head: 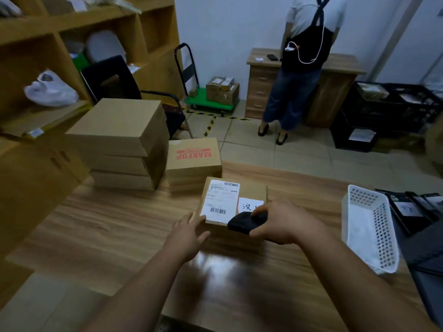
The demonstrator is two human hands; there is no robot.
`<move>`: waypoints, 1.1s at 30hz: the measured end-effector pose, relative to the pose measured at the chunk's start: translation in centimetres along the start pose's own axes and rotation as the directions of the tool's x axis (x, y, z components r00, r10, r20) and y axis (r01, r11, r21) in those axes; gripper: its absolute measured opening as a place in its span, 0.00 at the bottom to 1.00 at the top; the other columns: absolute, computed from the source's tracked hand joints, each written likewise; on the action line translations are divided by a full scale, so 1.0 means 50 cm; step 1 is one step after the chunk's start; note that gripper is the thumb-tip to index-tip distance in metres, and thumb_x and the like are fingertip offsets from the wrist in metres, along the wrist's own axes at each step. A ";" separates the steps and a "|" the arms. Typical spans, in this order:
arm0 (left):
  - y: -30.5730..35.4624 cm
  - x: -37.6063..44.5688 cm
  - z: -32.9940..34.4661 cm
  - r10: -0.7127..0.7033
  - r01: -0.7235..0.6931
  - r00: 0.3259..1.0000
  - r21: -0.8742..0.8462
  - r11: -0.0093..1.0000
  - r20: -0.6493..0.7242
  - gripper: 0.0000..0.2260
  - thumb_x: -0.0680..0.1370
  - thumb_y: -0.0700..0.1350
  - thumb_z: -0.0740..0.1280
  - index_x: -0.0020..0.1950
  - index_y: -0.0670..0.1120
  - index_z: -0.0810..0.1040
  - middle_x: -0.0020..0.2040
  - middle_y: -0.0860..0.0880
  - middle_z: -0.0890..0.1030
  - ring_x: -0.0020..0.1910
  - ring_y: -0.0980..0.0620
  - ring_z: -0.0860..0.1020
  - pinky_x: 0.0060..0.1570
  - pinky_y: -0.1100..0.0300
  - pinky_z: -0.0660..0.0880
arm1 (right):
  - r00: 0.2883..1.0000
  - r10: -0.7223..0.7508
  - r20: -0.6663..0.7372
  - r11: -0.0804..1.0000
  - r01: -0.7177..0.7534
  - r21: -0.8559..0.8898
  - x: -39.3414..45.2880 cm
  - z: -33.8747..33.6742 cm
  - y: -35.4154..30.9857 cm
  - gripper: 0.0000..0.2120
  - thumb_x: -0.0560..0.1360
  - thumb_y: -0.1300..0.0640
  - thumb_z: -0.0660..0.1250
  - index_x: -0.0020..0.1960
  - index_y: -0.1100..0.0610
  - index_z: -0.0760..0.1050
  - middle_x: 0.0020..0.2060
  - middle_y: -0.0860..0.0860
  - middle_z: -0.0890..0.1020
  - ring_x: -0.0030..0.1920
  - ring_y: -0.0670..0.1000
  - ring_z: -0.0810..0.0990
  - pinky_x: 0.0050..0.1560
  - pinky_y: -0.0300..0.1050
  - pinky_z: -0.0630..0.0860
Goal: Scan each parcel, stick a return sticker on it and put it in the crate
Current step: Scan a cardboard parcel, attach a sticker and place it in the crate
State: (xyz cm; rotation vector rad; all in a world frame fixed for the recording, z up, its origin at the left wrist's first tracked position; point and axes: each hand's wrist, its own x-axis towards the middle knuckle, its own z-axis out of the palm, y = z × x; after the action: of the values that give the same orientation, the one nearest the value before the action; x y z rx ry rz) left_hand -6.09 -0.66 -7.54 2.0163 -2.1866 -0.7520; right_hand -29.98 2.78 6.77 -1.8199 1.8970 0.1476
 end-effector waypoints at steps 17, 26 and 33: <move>0.123 0.068 0.043 0.323 -0.314 0.936 0.086 0.946 -0.138 0.24 0.77 0.59 0.65 0.70 0.53 0.72 0.74 0.47 0.67 0.74 0.46 0.62 0.70 0.48 0.62 | 0.886 0.286 -0.365 0.955 -0.231 0.187 -0.001 0.172 0.206 0.35 0.67 0.37 0.66 0.73 0.39 0.64 0.63 0.49 0.70 0.64 0.53 0.68 0.62 0.50 0.69; 0.157 0.083 0.102 0.302 -0.276 0.944 0.184 0.943 -0.134 0.25 0.76 0.66 0.60 0.69 0.57 0.71 0.76 0.50 0.63 0.76 0.46 0.57 0.74 0.45 0.52 | 0.931 0.306 -0.201 0.952 -0.291 0.099 -0.001 0.383 0.319 0.35 0.69 0.35 0.62 0.74 0.41 0.62 0.64 0.50 0.69 0.65 0.53 0.68 0.62 0.50 0.66; 0.163 0.080 0.112 0.279 -0.250 0.939 0.155 0.956 -0.204 0.30 0.70 0.69 0.53 0.65 0.55 0.75 0.74 0.49 0.67 0.75 0.46 0.60 0.72 0.44 0.53 | 0.936 0.278 -0.216 0.960 -0.268 0.077 -0.017 0.454 0.362 0.33 0.71 0.36 0.62 0.74 0.43 0.61 0.68 0.53 0.66 0.66 0.55 0.66 0.63 0.52 0.65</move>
State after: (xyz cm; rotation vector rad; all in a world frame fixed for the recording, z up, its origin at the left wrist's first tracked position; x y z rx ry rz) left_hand -16.20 -2.67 -10.28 1.7052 -2.3536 -0.3430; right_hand -41.06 14.68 -17.27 -1.5898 2.2891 -0.0102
